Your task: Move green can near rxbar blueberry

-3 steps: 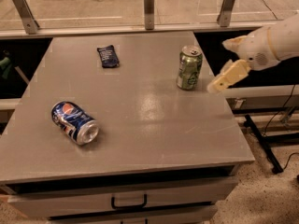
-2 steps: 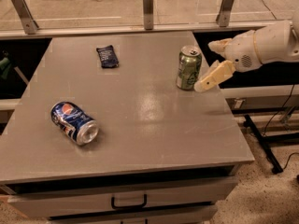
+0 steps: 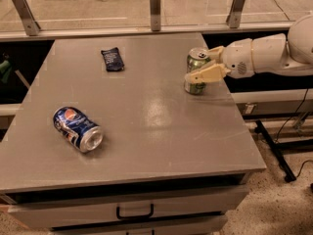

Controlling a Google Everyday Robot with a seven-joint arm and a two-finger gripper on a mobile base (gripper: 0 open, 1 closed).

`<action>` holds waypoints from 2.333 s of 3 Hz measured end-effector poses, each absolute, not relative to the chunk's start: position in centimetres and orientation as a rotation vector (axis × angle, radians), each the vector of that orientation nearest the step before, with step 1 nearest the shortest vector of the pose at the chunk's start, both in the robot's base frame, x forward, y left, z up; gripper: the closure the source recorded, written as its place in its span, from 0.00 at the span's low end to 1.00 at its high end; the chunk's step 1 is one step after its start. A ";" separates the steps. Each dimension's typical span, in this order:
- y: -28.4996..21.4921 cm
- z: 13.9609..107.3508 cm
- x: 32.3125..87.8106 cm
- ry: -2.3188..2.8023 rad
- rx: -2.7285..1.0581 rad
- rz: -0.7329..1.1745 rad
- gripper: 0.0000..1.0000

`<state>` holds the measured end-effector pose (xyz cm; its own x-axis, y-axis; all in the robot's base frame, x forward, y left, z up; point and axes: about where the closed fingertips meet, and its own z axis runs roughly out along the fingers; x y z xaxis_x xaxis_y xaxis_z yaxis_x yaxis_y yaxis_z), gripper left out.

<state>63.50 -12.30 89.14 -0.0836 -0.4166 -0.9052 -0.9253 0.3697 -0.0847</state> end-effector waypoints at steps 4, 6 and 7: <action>-10.4 96.3 64.4 1.497 -1.169 0.609 1.00; -8.0 95.5 65.2 1.466 -1.184 0.653 1.00; -4.4 94.2 67.9 1.434 -1.220 0.674 1.00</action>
Offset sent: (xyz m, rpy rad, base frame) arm 0.0069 -0.0094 0.0069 0.0472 -0.0180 -0.0200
